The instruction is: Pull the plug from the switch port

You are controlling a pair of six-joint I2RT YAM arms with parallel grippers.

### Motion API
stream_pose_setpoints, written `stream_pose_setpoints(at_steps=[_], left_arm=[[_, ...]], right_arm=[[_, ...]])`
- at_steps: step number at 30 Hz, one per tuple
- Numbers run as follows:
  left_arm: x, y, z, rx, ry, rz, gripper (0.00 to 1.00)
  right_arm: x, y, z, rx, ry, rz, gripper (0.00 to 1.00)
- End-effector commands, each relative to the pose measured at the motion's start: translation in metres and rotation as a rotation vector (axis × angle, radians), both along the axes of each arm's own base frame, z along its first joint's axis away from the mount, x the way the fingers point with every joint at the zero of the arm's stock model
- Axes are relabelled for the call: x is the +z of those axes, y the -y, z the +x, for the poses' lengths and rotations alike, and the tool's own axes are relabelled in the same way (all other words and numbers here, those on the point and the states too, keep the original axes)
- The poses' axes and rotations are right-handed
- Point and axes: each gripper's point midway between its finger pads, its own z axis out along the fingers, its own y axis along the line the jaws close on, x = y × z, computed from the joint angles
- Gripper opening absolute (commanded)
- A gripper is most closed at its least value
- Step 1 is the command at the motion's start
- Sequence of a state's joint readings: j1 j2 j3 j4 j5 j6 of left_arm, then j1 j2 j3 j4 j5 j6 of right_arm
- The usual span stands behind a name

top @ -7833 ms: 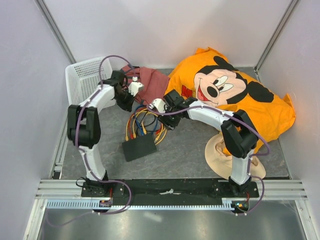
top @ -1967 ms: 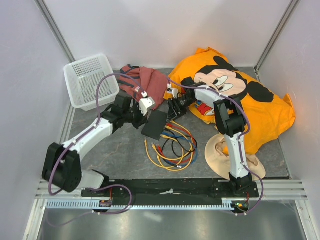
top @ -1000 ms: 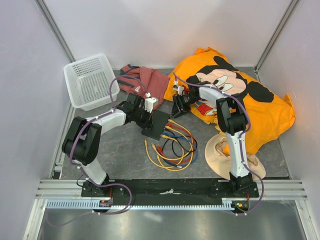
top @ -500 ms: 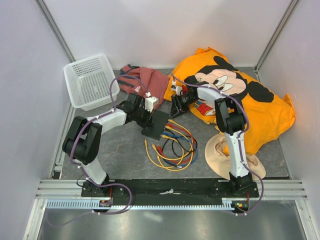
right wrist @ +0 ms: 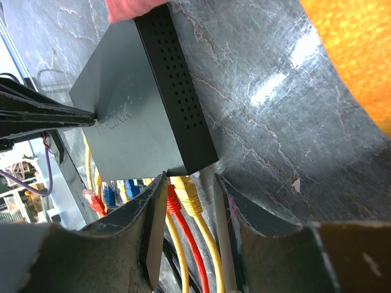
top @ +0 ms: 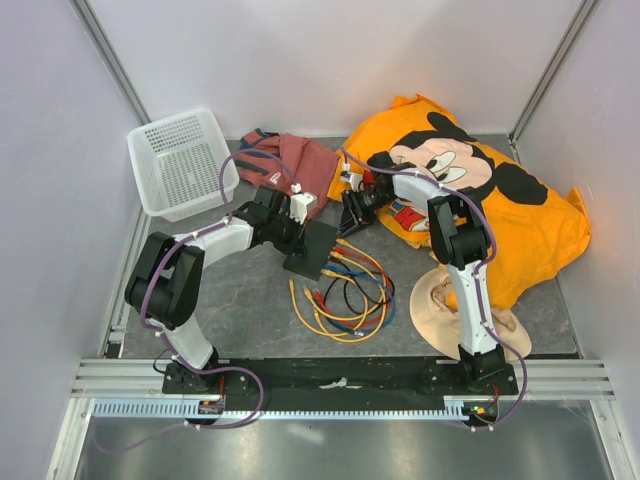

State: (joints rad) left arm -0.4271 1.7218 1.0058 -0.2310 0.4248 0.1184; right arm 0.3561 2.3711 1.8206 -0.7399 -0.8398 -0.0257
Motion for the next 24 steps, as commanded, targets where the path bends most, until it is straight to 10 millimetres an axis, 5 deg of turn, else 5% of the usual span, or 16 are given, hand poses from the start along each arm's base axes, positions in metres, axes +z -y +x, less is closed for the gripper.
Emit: stream_pose_setpoints(at_steps=[1,24], left_arm=[[-0.006,-0.007,0.004,0.043,-0.006,0.033,0.02],[-0.006,-0.005,0.002,0.036,0.006,0.040,0.02]], right_arm=[[-0.055,0.018,-0.022,0.051,-0.058,-0.151,0.44],[-0.068,0.023,-0.034,0.087,-0.102,-0.162,0.40]])
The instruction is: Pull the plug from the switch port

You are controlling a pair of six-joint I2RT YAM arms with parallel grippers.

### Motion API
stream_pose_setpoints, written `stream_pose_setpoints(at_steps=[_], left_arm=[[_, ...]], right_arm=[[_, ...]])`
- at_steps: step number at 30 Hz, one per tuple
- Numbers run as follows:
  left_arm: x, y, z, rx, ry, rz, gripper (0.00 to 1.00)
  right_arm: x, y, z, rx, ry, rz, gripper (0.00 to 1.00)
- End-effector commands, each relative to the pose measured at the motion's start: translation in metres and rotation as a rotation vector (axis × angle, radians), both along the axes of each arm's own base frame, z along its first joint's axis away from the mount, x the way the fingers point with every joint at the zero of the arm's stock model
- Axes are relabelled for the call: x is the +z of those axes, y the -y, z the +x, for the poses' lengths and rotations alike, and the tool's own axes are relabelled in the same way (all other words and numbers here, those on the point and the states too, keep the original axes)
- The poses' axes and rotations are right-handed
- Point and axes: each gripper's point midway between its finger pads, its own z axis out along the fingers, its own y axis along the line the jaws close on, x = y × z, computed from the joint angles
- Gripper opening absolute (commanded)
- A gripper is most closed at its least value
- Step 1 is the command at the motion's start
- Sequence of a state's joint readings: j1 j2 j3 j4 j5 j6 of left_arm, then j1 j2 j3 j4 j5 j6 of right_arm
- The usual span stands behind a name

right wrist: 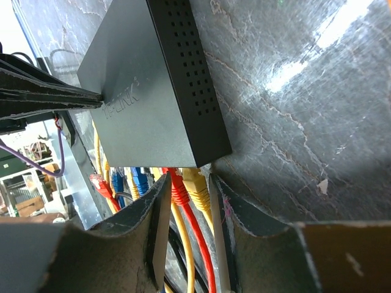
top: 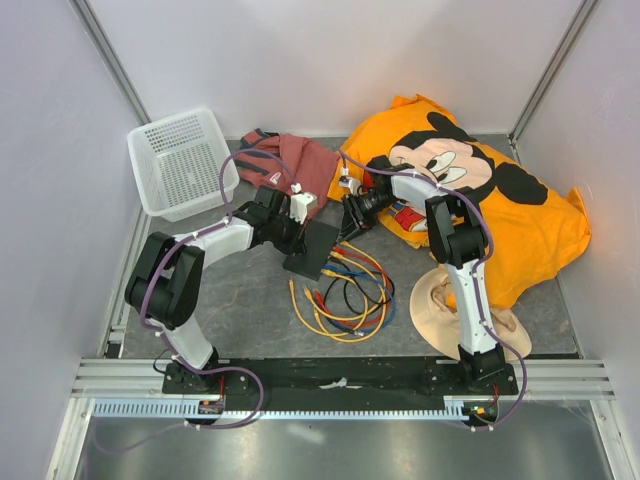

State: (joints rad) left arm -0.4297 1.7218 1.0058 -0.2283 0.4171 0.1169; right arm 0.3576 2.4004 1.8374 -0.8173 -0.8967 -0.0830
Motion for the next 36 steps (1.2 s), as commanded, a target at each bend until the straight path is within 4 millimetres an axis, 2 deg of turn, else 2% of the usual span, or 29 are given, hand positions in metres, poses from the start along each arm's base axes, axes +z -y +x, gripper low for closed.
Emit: stream_pose_setpoints(at_steps=[1,14,24,30,36], left_arm=[[-0.005,-0.005,0.001,0.035,0.003,0.036,0.02],[-0.006,-0.003,0.000,0.028,0.006,0.046,0.02],[-0.007,-0.002,0.000,0.022,0.005,0.053,0.02],[-0.007,0.000,-0.001,0.016,0.007,0.055,0.02],[-0.007,0.000,-0.002,0.013,0.009,0.056,0.02]], right_arm=[[-0.066,0.023,-0.018,0.044,-0.037,-0.191,0.40],[-0.072,0.023,-0.006,0.013,-0.012,-0.224,0.34],[-0.076,0.024,-0.007,0.013,-0.017,-0.239,0.23],[-0.082,0.033,-0.009,0.014,-0.014,-0.290,0.13],[-0.089,0.047,-0.018,0.027,-0.019,-0.357,0.08]])
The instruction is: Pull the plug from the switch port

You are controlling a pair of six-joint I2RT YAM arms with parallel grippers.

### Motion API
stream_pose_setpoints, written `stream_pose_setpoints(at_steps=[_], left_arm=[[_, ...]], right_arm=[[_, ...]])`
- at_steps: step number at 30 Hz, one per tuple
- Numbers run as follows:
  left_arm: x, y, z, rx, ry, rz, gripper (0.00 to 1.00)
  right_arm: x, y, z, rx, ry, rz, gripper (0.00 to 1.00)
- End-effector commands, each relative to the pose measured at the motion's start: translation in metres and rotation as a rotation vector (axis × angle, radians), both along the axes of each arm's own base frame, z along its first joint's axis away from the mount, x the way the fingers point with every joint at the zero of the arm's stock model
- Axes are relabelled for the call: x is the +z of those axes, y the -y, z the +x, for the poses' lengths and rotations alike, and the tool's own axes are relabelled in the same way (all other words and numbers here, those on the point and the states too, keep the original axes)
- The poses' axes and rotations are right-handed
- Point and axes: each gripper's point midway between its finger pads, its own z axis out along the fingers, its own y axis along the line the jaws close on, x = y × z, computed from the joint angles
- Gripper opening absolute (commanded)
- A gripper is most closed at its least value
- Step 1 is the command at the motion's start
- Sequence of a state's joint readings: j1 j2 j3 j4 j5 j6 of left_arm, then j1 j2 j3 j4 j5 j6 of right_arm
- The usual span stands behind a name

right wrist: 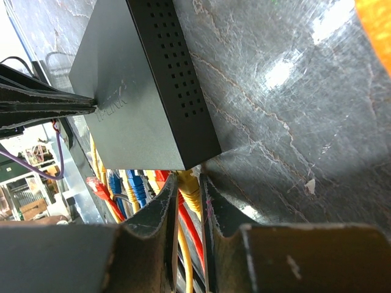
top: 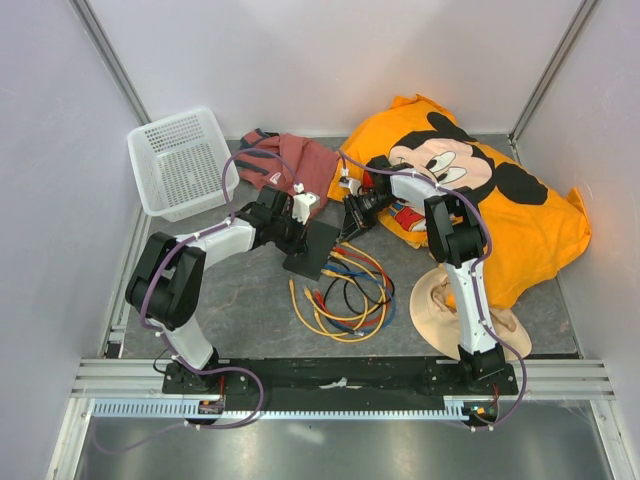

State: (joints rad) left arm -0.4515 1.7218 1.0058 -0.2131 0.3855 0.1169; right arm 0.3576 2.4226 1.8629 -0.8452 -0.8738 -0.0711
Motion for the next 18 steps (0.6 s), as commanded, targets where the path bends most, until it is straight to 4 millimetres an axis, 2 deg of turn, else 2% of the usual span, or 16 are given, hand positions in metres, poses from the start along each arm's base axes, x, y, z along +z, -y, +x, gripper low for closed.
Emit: stream_pose_setpoints(at_steps=[1,18], left_arm=[[-0.007,-0.004,-0.003,0.016,-0.014,0.039,0.02],[-0.007,-0.003,-0.004,0.011,-0.011,0.042,0.02]], right_arm=[[-0.085,0.047,-0.021,0.045,0.001,-0.336,0.08],[-0.097,0.081,-0.029,0.077,0.024,-0.517,0.01]])
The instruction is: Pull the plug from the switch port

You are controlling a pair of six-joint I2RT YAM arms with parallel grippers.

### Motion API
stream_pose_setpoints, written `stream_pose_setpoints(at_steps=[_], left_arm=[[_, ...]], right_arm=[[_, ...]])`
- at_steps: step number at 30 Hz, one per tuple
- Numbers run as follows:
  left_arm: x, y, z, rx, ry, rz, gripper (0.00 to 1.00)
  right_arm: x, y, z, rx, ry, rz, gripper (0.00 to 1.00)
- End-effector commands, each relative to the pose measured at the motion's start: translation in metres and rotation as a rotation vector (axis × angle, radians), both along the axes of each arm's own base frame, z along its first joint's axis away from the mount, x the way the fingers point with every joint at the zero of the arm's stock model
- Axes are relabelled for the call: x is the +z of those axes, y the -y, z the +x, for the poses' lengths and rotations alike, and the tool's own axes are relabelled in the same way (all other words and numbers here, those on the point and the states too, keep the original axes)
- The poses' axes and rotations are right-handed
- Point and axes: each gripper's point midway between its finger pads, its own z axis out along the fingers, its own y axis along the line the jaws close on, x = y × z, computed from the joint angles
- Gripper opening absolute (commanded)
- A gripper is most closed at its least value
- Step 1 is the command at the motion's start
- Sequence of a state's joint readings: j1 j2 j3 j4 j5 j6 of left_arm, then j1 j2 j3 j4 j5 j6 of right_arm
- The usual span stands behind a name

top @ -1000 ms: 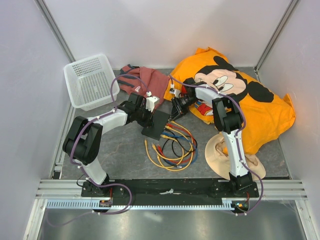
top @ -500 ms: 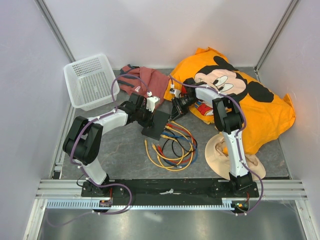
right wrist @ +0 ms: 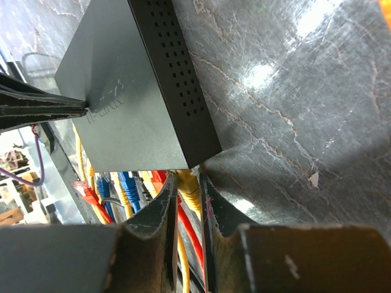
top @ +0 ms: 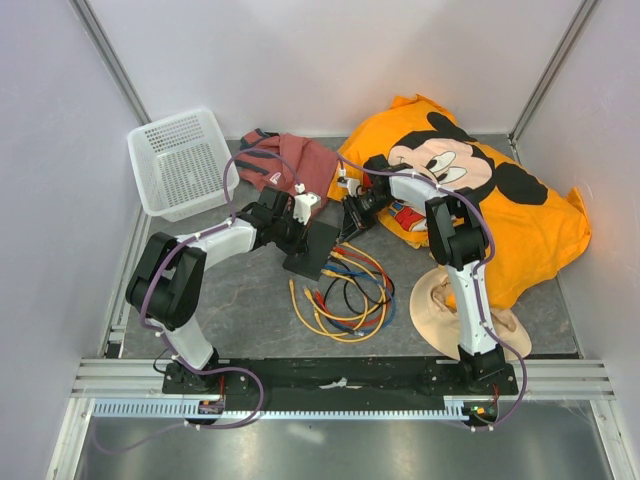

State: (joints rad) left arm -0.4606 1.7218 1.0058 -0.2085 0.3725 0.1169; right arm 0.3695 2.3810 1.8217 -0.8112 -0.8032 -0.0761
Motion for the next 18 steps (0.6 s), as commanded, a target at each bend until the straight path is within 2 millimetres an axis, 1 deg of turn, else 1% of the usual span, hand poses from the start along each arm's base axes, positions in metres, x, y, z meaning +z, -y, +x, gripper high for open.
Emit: stream_pose_setpoints(at_steps=[1,11,15,18], left_arm=[[-0.008,-0.004,-0.005,0.012,-0.026,0.037,0.02],[-0.008,-0.005,-0.004,0.014,-0.024,0.044,0.02],[-0.007,-0.004,-0.001,0.014,-0.017,0.043,0.02],[-0.007,-0.004,0.001,0.013,-0.011,0.045,0.02]], right_arm=[[-0.096,0.080,-0.029,0.060,-0.040,-0.475,0.01],[-0.100,0.085,-0.028,0.031,-0.056,-0.541,0.01],[-0.103,0.093,-0.026,0.035,-0.027,-0.625,0.00],[-0.103,0.092,-0.028,0.037,-0.024,-0.655,0.00]])
